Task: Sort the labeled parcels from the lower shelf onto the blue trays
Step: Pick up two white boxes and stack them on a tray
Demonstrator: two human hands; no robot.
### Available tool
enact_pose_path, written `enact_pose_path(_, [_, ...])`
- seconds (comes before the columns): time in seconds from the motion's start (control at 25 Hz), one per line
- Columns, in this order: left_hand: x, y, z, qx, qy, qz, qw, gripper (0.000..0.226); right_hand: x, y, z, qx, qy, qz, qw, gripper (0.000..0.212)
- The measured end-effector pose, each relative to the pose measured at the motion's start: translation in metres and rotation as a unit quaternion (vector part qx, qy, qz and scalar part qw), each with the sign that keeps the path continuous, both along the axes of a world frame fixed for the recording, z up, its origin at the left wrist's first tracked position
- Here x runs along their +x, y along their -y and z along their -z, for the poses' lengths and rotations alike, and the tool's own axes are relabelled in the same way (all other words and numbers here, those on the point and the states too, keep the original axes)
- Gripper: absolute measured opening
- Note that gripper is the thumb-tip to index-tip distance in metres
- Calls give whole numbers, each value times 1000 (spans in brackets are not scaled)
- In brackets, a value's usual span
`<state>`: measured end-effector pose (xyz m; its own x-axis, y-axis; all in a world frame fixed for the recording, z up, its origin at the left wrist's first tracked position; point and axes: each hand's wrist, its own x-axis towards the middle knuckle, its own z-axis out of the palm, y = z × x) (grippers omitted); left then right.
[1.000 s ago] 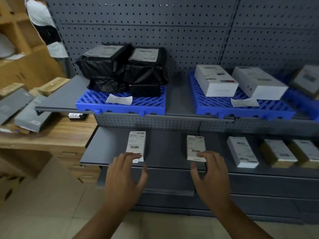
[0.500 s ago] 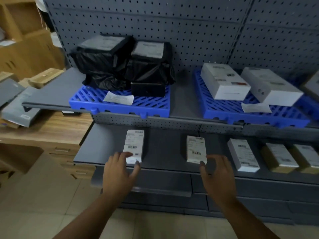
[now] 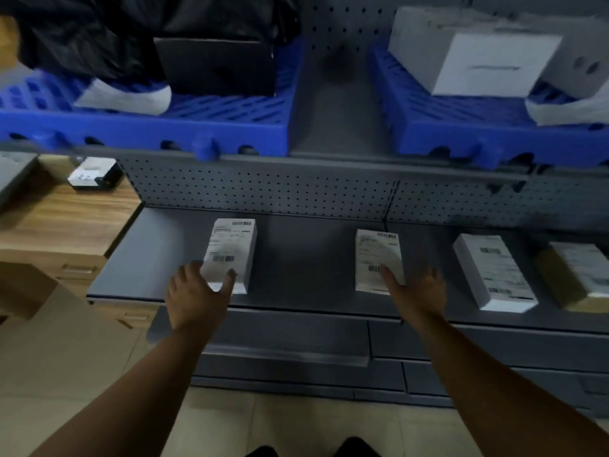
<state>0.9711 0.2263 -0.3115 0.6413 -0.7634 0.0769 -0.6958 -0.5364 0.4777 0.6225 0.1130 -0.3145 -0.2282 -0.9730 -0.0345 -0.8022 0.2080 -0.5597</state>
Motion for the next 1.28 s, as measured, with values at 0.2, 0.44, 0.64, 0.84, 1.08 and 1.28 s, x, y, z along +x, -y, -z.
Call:
enact_pose_path(0.2, [11,21,29,29,-90,-68,993,102,-6,32,46,90,-21,-7,996,113])
enact_pose_path(0.44, [-1,26,36,1,-130,-70,989,94,17,27,66,-36,30,-24,999,93])
enact_pose_path(0.64, [-25,31,35,-139,-168,-31,975,80,52,7,67,-116,209,-34,970,76])
enact_pose_path(0.84, [-31,27,29,-175,-350,-106,914,78,58,-7,48,-120,288,9,950,50])
enact_pose_path(1.08, [-88,-17,-6,-187,-441,-77,874,53,21,-67,-13,-94,333,57,936,38])
enact_pose_path(1.28, [-132,-58,-46,-196,-441,-51,874,38,-19,-112,-67,-85,332,94,935,25])
